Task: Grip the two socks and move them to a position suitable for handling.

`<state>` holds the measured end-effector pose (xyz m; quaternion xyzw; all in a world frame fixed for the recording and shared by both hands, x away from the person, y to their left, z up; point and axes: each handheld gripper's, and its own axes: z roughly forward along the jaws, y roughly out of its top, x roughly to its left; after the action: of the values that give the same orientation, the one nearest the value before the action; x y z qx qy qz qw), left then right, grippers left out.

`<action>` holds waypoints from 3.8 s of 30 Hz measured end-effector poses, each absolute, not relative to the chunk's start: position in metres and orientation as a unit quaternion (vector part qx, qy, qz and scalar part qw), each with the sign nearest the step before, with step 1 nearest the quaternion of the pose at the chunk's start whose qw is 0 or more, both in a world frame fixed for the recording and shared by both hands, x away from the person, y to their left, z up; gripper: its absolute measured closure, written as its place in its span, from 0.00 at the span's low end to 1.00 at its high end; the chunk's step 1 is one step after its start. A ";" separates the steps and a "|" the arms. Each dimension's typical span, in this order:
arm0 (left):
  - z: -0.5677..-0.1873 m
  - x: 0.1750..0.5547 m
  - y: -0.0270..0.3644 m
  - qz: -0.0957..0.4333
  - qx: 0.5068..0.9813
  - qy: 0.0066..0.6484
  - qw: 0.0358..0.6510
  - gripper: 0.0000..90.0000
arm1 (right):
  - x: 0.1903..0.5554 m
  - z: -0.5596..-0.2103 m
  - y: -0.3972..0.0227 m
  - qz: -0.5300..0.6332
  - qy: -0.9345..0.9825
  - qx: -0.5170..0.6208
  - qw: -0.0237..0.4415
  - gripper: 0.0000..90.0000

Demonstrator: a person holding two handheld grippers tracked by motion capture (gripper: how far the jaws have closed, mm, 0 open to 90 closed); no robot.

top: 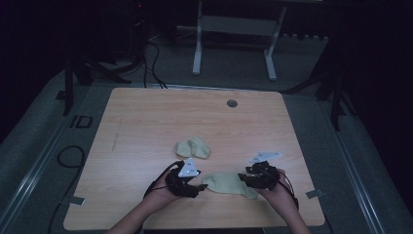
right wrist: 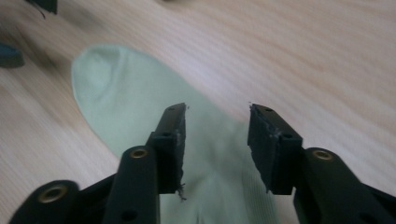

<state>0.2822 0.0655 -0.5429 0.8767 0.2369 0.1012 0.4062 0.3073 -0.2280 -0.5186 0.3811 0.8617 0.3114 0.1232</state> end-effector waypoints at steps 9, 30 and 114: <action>-0.551 0.273 0.099 0.096 0.873 0.261 0.400 0.51 | 0.327 -0.512 -0.199 0.319 0.873 0.353 0.112 0.53; -0.561 0.263 0.168 0.121 0.831 0.361 0.406 0.42 | 0.387 -0.499 -0.104 0.315 0.892 0.310 0.097 0.49; -0.570 0.275 0.160 0.107 0.838 0.379 0.377 0.05 | 0.399 -0.544 -0.169 0.233 0.869 0.410 0.148 0.58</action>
<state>0.2748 0.1595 -0.5696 0.8381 0.3793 0.1071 0.3772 0.3993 -0.1693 -0.5437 0.4099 0.8692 0.2334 0.1480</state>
